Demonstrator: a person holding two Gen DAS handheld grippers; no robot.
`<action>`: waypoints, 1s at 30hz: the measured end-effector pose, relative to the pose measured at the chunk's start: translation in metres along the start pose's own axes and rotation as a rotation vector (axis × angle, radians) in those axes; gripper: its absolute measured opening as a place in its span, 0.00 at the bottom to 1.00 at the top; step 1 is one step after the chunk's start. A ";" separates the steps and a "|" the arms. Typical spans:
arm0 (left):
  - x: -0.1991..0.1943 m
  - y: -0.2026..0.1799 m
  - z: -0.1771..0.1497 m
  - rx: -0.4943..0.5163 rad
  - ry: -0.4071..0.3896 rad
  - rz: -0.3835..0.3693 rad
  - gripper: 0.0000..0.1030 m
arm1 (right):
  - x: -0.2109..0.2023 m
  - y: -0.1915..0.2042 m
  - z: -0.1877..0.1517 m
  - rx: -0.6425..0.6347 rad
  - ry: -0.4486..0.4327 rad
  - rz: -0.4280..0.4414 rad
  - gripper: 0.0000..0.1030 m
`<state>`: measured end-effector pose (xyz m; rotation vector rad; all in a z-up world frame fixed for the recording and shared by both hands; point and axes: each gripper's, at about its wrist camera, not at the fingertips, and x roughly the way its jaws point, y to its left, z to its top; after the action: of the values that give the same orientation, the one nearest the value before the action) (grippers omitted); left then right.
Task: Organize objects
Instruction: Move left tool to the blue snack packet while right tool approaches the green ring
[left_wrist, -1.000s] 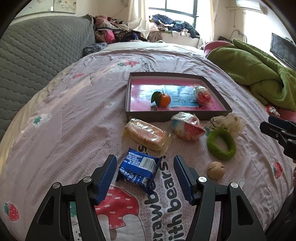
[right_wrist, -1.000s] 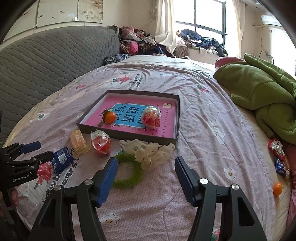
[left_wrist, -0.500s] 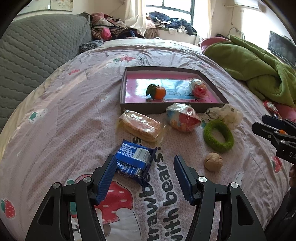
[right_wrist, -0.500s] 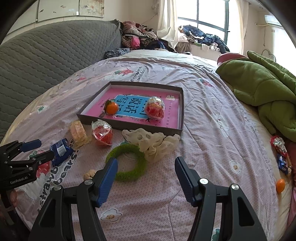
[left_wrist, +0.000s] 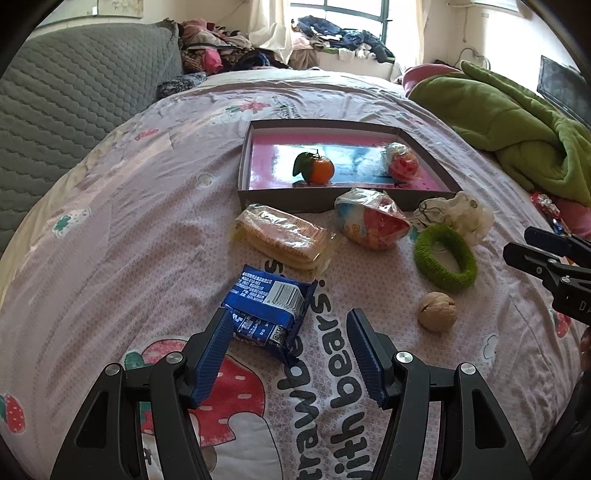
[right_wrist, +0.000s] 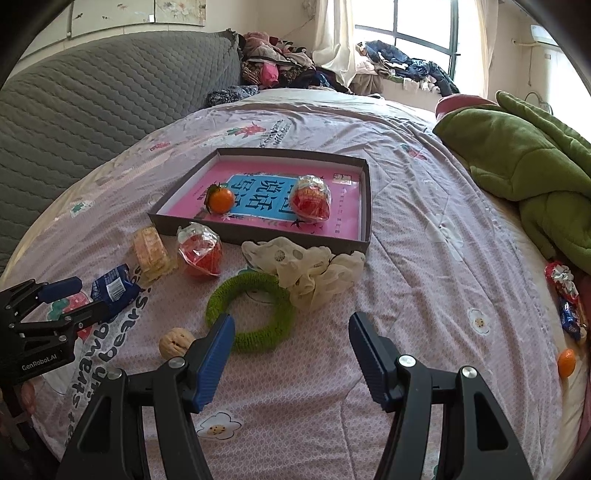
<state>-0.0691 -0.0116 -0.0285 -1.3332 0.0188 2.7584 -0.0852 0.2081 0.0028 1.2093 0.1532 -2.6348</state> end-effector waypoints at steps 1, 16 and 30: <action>0.001 0.000 0.000 0.000 0.001 0.000 0.64 | 0.001 0.000 0.000 0.002 0.002 0.000 0.62; 0.015 0.009 -0.003 -0.012 0.006 -0.011 0.64 | 0.015 -0.003 -0.004 0.037 0.025 -0.006 0.62; 0.029 0.018 0.000 -0.027 0.003 -0.010 0.64 | 0.032 0.002 -0.006 0.047 0.038 -0.014 0.62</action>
<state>-0.0880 -0.0274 -0.0519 -1.3399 -0.0242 2.7582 -0.1003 0.2017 -0.0252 1.2784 0.1070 -2.6421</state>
